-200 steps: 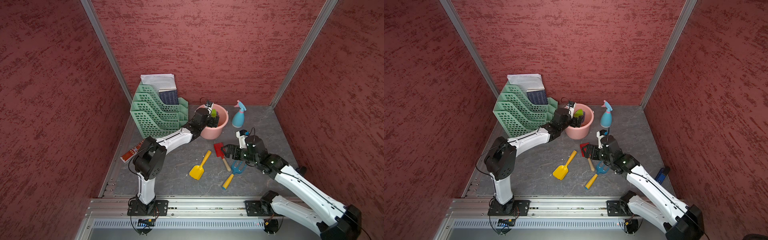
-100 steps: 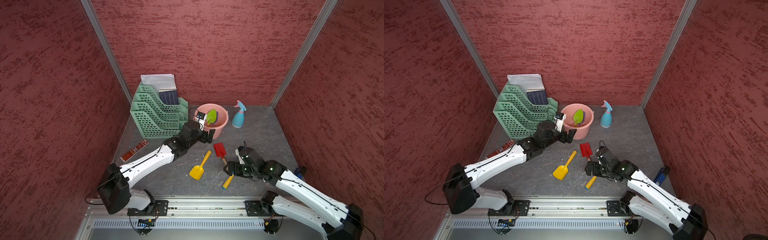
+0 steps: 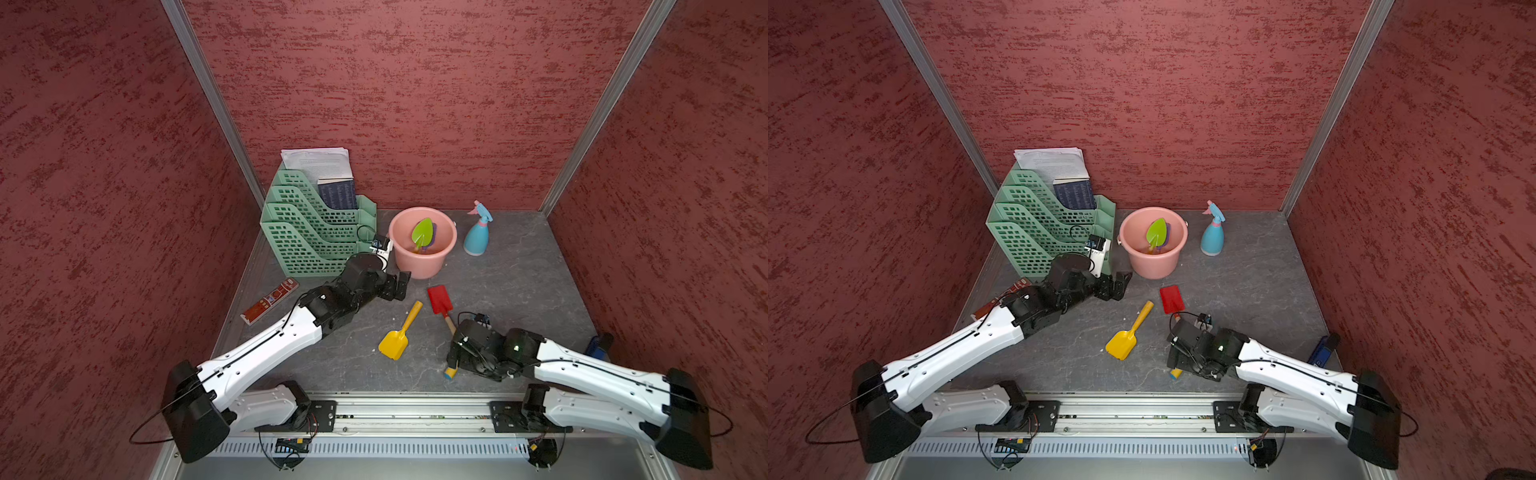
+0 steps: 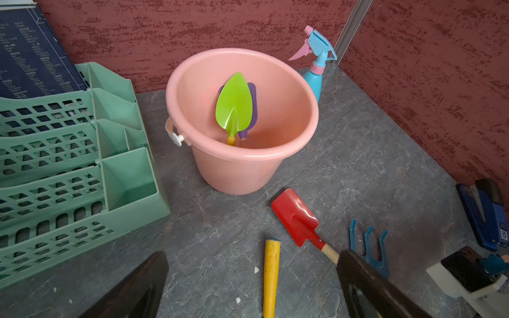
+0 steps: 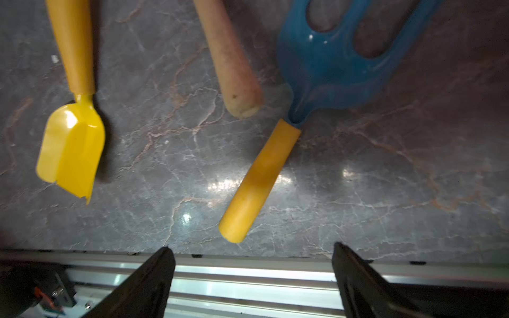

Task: Organize the gardening tools
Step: Pick up the gardening tool from the center of the board.

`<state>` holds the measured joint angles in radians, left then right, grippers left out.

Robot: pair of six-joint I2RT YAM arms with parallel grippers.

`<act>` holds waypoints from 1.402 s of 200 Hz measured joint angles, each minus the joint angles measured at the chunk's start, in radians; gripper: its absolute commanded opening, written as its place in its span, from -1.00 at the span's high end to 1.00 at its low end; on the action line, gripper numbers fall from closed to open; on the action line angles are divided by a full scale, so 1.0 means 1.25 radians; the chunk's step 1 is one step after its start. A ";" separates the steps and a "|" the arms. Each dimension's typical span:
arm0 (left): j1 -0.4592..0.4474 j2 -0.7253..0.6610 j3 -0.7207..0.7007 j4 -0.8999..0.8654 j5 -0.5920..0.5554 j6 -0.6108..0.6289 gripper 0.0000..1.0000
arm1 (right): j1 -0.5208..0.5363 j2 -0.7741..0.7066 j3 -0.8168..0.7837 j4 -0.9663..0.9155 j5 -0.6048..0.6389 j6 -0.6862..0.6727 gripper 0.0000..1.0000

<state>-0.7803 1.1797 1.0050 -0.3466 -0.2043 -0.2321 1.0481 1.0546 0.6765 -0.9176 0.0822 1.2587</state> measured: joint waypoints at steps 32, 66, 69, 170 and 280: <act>0.000 -0.005 -0.006 -0.012 -0.005 -0.020 -0.99 | 0.013 0.061 0.007 0.001 0.026 0.089 -0.59; 0.000 -0.042 -0.035 -0.028 -0.007 -0.034 -1.00 | 0.013 0.089 0.007 0.015 0.050 0.139 -0.53; 0.000 -0.047 -0.037 -0.030 -0.008 -0.034 -0.99 | 0.013 0.092 0.007 0.017 0.050 0.143 -0.52; 0.000 -0.072 -0.052 -0.034 -0.011 -0.042 -0.99 | -0.045 0.149 -0.056 0.150 0.020 0.150 -0.34; 0.006 -0.094 -0.052 -0.053 -0.030 -0.041 -1.00 | -0.079 0.213 -0.045 0.206 -0.029 0.120 1.00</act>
<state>-0.7727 1.0626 0.9394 -0.4129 -0.2417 -0.2836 0.9497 1.3205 0.6197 -0.6601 0.0460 1.4086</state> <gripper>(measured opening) 0.996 0.248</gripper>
